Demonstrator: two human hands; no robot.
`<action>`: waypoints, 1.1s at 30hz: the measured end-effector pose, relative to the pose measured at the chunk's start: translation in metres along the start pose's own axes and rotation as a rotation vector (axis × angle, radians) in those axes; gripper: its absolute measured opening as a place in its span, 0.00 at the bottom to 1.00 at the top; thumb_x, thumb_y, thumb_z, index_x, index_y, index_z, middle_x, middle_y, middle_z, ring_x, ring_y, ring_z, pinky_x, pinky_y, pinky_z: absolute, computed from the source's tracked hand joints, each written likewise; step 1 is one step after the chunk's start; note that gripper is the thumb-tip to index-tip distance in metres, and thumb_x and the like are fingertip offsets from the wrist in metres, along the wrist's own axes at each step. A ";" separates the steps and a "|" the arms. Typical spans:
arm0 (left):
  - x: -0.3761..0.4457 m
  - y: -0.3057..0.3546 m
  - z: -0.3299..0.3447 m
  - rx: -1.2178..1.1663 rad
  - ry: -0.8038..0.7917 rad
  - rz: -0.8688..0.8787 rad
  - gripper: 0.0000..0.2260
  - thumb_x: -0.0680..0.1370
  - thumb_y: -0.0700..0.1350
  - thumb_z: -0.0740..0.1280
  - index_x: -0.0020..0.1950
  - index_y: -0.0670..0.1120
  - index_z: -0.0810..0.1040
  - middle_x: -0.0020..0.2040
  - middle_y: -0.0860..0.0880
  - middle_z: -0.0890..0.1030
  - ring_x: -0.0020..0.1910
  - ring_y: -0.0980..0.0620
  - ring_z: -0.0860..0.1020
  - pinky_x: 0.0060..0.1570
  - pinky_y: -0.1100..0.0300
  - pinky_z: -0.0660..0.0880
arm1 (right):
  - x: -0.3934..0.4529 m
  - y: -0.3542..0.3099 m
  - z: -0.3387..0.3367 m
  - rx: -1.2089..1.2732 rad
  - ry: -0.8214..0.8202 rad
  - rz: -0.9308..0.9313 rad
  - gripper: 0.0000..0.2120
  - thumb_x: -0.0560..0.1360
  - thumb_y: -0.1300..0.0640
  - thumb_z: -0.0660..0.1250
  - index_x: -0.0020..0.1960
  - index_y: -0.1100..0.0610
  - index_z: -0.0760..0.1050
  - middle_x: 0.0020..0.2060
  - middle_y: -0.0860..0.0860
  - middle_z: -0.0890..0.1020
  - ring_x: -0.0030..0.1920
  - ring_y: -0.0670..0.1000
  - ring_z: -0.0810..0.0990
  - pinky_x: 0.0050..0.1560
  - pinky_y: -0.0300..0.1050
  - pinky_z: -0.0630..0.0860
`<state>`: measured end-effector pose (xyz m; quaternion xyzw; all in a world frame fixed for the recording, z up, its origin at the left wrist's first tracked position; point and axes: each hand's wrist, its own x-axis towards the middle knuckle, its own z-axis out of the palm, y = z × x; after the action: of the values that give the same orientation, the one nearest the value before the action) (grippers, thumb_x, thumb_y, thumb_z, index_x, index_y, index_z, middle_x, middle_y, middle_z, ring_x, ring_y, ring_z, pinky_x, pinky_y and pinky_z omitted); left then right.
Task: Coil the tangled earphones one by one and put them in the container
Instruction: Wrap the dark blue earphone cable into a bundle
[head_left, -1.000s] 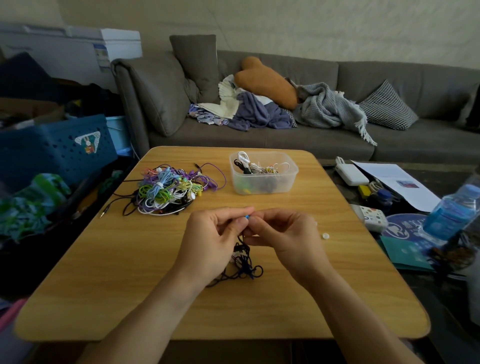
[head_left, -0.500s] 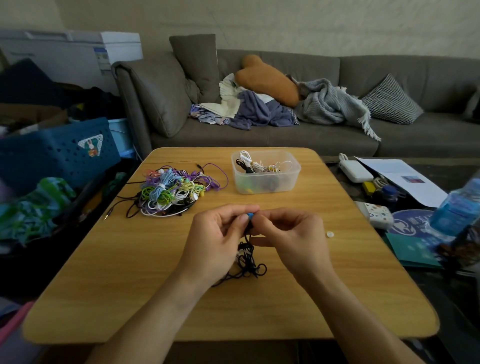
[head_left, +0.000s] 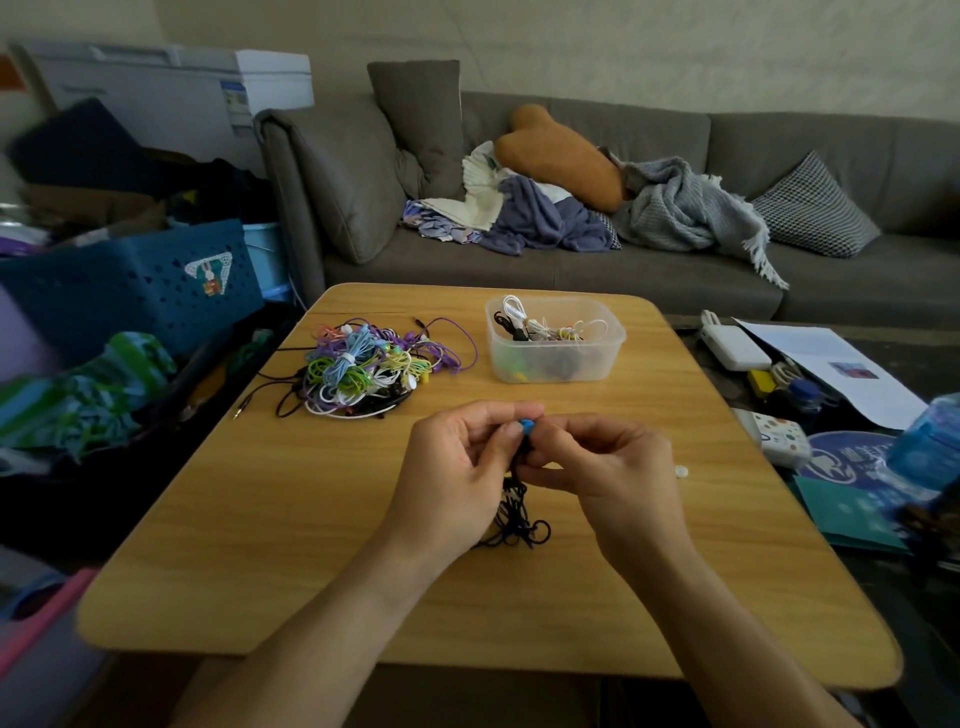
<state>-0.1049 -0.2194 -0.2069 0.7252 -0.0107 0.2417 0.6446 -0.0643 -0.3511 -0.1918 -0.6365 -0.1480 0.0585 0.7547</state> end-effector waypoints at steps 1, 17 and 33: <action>0.000 0.000 -0.001 0.002 0.000 -0.002 0.11 0.79 0.33 0.64 0.56 0.43 0.82 0.48 0.48 0.86 0.48 0.51 0.84 0.51 0.49 0.81 | 0.000 0.000 -0.001 0.020 -0.012 0.016 0.04 0.74 0.66 0.71 0.43 0.67 0.84 0.35 0.63 0.84 0.38 0.58 0.85 0.43 0.51 0.84; 0.002 0.002 -0.007 0.263 0.010 0.189 0.13 0.76 0.32 0.69 0.55 0.47 0.84 0.49 0.53 0.85 0.49 0.59 0.82 0.51 0.63 0.78 | 0.006 -0.003 -0.009 0.111 -0.127 0.221 0.03 0.73 0.65 0.70 0.44 0.62 0.84 0.39 0.62 0.85 0.39 0.54 0.85 0.40 0.49 0.83; 0.002 0.002 -0.008 0.238 0.035 0.156 0.14 0.73 0.40 0.74 0.55 0.55 0.82 0.42 0.50 0.84 0.40 0.50 0.83 0.43 0.48 0.80 | 0.011 0.002 -0.021 0.044 -0.198 0.118 0.14 0.70 0.60 0.71 0.52 0.66 0.81 0.42 0.63 0.85 0.40 0.55 0.85 0.43 0.48 0.83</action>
<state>-0.1065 -0.2115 -0.2039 0.7891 -0.0269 0.3032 0.5336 -0.0477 -0.3678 -0.1951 -0.6184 -0.1830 0.1685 0.7455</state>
